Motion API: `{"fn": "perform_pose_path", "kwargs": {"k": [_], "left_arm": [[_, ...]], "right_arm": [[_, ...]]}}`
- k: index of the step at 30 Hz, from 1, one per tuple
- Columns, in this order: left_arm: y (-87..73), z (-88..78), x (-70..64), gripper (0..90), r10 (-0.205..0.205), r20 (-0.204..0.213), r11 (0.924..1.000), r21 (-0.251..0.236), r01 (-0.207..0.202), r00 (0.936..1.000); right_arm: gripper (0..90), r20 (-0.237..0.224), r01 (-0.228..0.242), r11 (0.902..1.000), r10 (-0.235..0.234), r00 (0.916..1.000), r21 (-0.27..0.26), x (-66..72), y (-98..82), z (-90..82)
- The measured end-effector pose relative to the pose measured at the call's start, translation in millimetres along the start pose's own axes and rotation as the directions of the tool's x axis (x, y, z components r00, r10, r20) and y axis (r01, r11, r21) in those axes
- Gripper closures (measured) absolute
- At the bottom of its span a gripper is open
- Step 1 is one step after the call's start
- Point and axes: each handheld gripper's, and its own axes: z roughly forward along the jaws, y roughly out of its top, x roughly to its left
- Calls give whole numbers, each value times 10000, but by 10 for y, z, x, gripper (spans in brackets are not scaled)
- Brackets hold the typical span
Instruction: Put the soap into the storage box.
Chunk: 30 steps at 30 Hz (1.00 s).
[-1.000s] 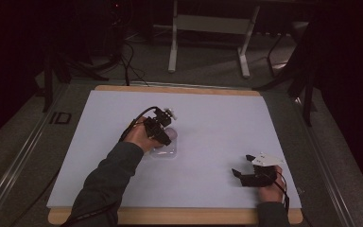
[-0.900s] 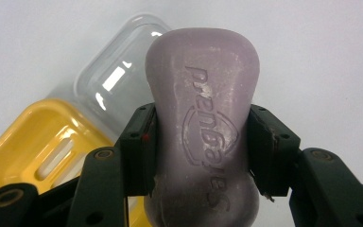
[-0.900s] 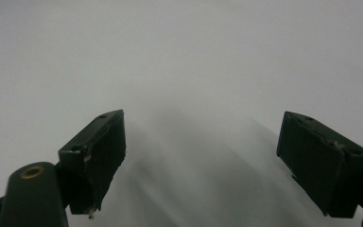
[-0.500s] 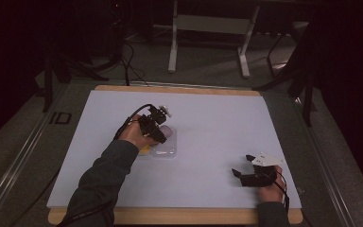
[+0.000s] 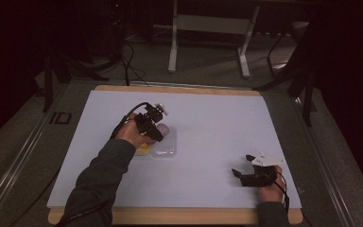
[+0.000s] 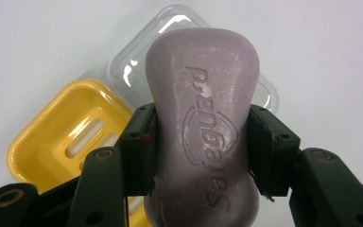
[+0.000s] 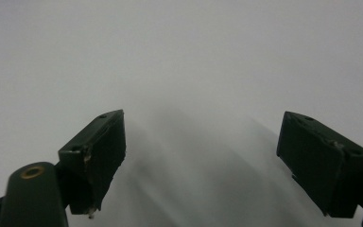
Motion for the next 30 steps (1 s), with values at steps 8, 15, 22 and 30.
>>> {"fn": "perform_pose_path", "kwargs": {"k": [8, 15, 22, 30], "left_arm": [[-23, -26, 41, 494, -109, -11, 9999, -31, 109, 9999], [-43, -49, 76, 494, -182, -48, 9998, -26, 182, 9998], [-60, -68, 112, 494, -257, -75, 9997, -40, 257, 9996], [-82, -66, 134, 494, -328, -77, 9995, -28, 328, 9994]], "right_arm": [[161, 4, 8, 10000, -8, 10000, 8, 1, 0, 0], [161, 3, 2, 10000, -2, 10000, -1, 1, 0, 0], [160, 3, 4, 10000, -4, 10000, -3, 1, 0, 0], [161, 2, 5, 10000, -5, 10000, -14, 1, -1, -1]]}}
